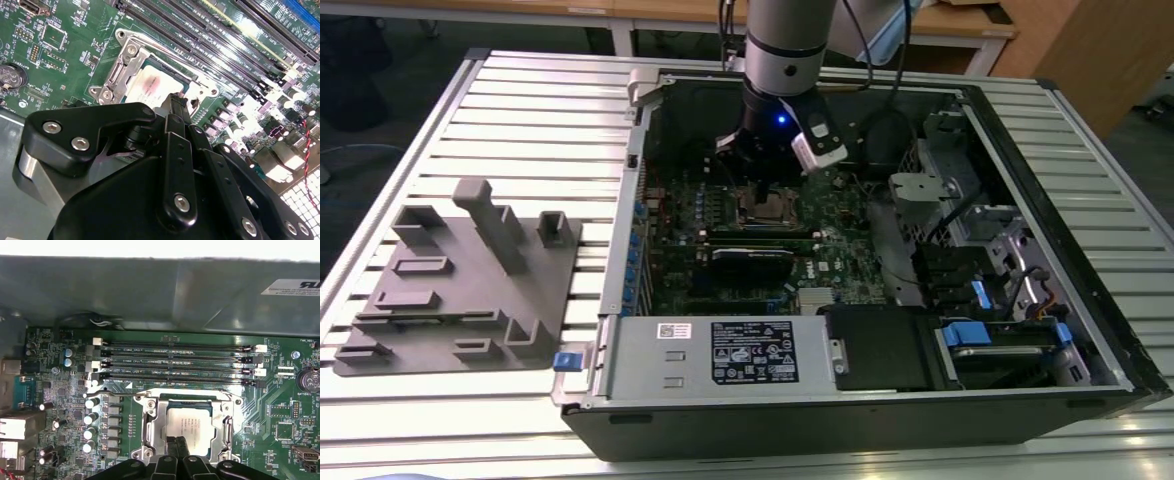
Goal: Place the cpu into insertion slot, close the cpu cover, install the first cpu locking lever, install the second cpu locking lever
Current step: 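Close the cpu cover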
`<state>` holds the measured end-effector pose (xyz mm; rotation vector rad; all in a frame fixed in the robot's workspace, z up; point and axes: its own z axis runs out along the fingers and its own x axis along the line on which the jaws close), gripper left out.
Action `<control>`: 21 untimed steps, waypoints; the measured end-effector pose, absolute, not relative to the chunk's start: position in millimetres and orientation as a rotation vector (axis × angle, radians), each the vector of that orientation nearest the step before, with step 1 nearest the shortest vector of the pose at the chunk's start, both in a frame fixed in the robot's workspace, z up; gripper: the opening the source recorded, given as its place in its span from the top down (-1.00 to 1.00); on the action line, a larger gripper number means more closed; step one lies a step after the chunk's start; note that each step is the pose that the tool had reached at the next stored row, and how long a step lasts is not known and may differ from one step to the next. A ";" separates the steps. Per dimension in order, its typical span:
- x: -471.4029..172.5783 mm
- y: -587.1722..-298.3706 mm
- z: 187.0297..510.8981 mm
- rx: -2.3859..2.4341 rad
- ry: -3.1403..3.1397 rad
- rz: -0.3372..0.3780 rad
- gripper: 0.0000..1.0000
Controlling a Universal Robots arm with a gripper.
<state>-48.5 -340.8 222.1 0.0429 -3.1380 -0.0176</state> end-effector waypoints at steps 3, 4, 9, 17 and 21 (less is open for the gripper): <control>-48.5 -340.8 221.9 0.043 -3.138 -0.018 0.79; -48.5 -340.8 221.5 0.043 -3.138 -0.018 0.79; -48.6 -340.9 220.1 0.043 -3.138 -0.017 0.79; -48.5 -340.8 218.2 0.043 -3.138 -0.017 0.79; -48.5 -340.8 218.0 0.043 -3.138 -0.017 0.79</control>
